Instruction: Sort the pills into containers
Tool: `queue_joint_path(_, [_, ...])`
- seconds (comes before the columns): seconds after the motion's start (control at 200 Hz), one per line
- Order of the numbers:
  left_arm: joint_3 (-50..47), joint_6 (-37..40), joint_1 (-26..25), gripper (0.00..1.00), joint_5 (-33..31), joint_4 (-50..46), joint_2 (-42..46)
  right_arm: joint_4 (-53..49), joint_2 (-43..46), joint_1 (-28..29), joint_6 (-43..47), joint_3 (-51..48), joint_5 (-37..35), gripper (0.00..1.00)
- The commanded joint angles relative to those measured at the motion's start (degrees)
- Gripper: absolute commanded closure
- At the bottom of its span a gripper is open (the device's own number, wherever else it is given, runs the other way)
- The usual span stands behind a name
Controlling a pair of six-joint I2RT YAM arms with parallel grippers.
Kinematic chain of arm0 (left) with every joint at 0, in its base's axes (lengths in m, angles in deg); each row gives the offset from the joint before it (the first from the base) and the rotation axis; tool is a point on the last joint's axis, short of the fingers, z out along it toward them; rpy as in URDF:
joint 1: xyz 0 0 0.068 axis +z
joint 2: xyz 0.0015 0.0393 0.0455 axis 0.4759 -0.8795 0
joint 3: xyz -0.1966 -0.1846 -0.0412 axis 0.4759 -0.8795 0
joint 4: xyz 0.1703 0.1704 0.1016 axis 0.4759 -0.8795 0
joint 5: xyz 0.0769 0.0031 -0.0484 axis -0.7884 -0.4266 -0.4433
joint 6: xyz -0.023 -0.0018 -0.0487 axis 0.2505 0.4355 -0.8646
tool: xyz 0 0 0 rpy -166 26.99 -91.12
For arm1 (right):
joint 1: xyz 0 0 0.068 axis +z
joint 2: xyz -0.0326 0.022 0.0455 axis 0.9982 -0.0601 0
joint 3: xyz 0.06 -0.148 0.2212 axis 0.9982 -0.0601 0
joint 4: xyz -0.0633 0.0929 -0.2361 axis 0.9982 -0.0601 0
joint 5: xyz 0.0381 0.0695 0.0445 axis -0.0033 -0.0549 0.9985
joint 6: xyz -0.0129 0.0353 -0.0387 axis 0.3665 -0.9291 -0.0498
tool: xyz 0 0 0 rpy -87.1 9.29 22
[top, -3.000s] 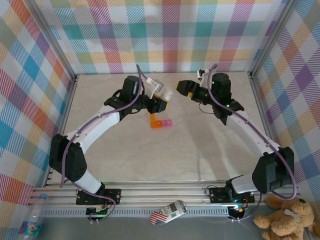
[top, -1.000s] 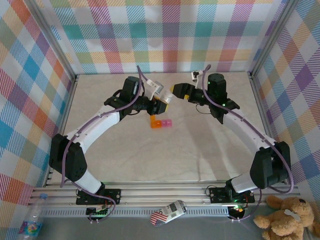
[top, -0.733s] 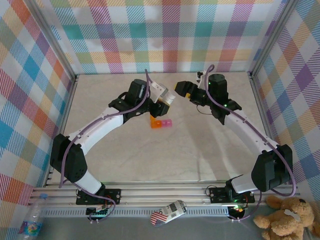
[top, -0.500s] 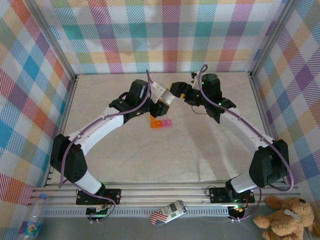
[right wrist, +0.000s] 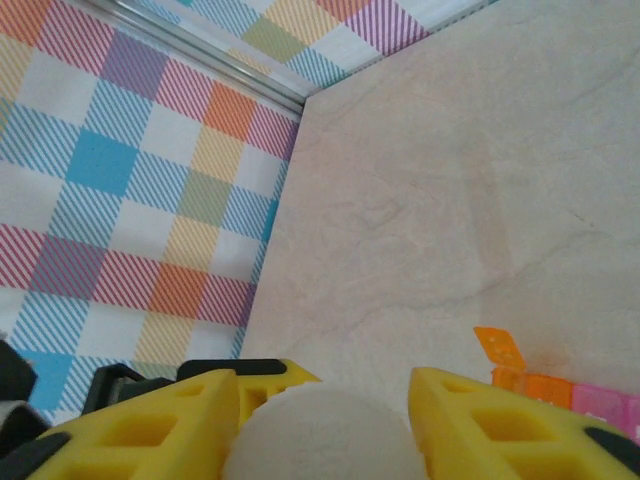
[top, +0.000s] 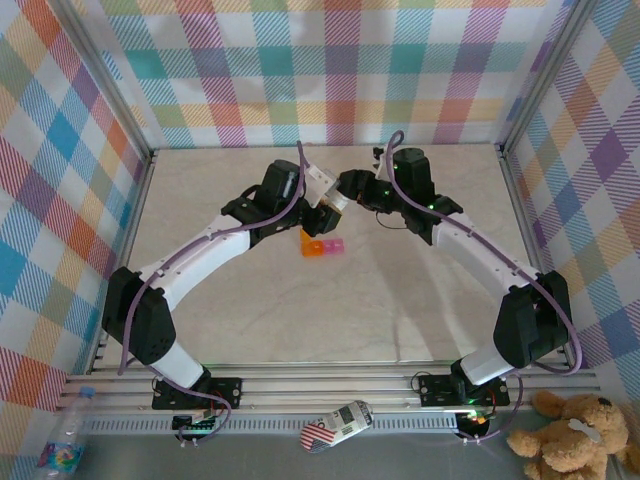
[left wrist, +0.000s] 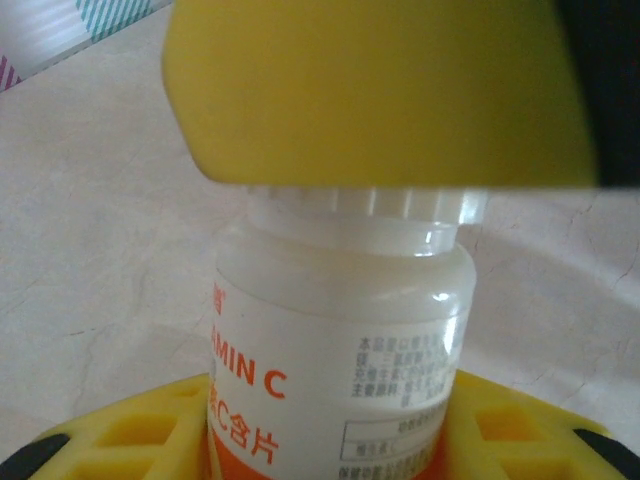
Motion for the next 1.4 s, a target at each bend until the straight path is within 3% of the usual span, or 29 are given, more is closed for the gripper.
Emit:
queue_joint_path(0.0, [2.59, -0.12, -0.51, 1.00, 0.94, 0.53, 0.39, 1.59, 0.53, -0.08, 2.40, -0.14, 1.39, 0.57])
queue_joint_path(0.095, [2.27, -2.46, 0.94, 1.00, 5.91, 1.42, 1.09, 8.50, 1.72, -1.44, 5.04, -3.68, 6.10, 0.57])
queue_joint_path(0.2, [1.21, -6.55, 3.77, 1.00, 15.87, 5.00, 2.28, 15.44, 2.39, -3.46, 7.20, -6.38, 13.76, 0.56])
queue_joint_path(0.32, [0.88, -9.83, 5.91, 1.00, 26.27, 6.81, 2.46, 15.23, 1.58, -4.05, 9.81, -4.78, 20.55, 0.56])
queue_joint_path(0.39, [1.45, -10.51, 6.28, 1.00, 28.89, 6.38, 1.82, 14.60, 0.84, -4.08, 9.56, -3.32, 22.12, 0.56])
queue_joint_path(0.5, [1.62, -9.86, 6.28, 1.00, 26.20, 5.14, 1.38, 13.68, 0.56, -4.09, 8.35, -2.26, 21.09, 0.53])
queue_joint_path(0.61, [1.80, -8.56, 6.22, 1.00, 21.86, 3.80, 1.29, 11.61, 1.44, -4.05, 6.89, -1.64, 18.20, 0.27])
queue_joint_path(0.695, [1.93, -7.46, 6.15, 1.00, 17.13, 2.82, 1.29, 9.28, 3.43, -4.07, 5.91, -2.01, 13.49, 0.19])
queue_joint_path(0.965, [1.91, -2.90, 4.42, 1.00, 6.02, 0.43, 1.26, 0.77, 5.20, -3.87, 1.92, -1.01, 3.16, 0.17])
queue_joint_path(1.395, [3.72, -0.63, 1.45, 1.00, 3.63, -1.36, -0.52, -0.70, -0.15, 0.22, 1.14, 2.43, 1.68, 0.21])
